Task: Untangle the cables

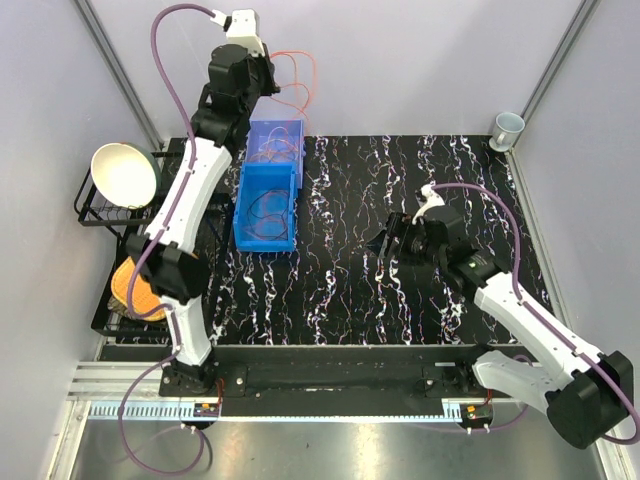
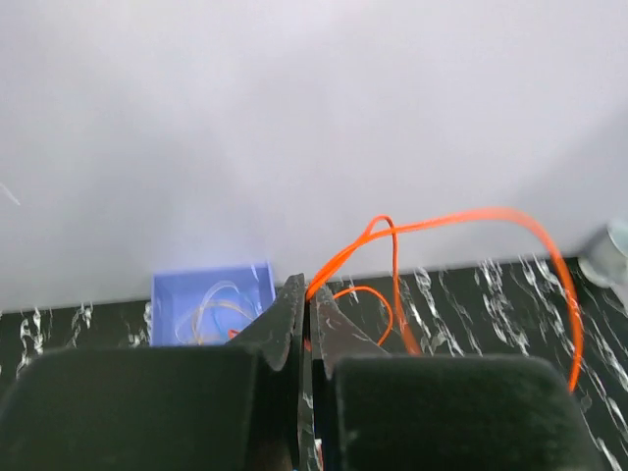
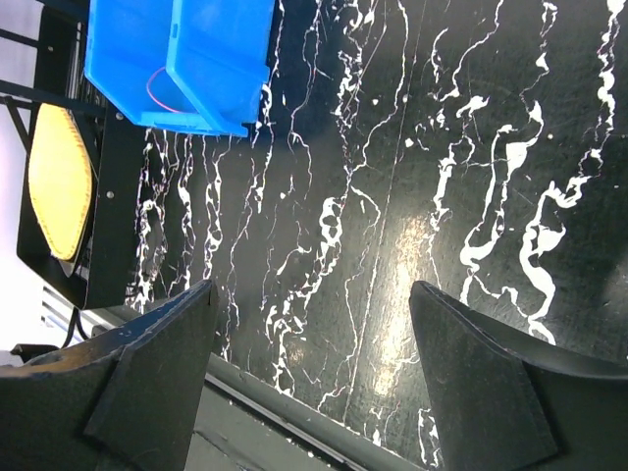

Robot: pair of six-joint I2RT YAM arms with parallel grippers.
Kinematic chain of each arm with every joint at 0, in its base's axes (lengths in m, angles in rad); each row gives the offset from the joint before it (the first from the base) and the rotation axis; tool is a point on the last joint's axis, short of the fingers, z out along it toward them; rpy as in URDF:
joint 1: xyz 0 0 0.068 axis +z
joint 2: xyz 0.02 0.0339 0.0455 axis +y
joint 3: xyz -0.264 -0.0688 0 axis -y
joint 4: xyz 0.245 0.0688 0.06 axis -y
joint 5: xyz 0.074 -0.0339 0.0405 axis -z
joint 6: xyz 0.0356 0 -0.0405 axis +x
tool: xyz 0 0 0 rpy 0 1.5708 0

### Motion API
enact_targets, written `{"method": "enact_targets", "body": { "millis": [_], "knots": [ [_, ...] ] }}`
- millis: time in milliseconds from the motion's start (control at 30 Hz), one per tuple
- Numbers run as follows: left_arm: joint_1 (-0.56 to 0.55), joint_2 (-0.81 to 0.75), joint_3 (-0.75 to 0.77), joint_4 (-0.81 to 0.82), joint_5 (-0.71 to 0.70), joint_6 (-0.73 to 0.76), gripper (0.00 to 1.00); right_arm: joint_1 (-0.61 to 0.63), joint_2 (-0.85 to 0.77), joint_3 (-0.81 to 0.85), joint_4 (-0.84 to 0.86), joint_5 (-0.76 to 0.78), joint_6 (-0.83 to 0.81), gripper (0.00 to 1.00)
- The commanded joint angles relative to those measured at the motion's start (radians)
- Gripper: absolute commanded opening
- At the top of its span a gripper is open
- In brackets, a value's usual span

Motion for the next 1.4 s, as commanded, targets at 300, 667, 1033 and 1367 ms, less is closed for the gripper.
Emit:
{"method": "enact_targets", "body": {
  "millis": [300, 667, 1033, 1367],
  "knots": [
    [0.116, 0.423, 0.174, 0.306, -0.054, -0.06, 0.0, -0.001, 0.091, -0.028, 0.095, -0.097, 0.005, 0.83],
    [0.173, 0.457, -0.01, 0.314, -0.157, -0.225, 0.0, 0.001, 0.167, -0.004, 0.112, -0.102, -0.022, 0.83],
    [0.176, 0.48, -0.01, 0.293, -0.155, -0.216, 0.0, 0.001, 0.185, -0.01, 0.123, -0.123, -0.009, 0.82],
    [0.173, 0.442, 0.018, 0.24, -0.186, -0.241, 0.99, 0.001, 0.159, -0.028, 0.123, -0.131, 0.004, 0.82]
  ]
}}
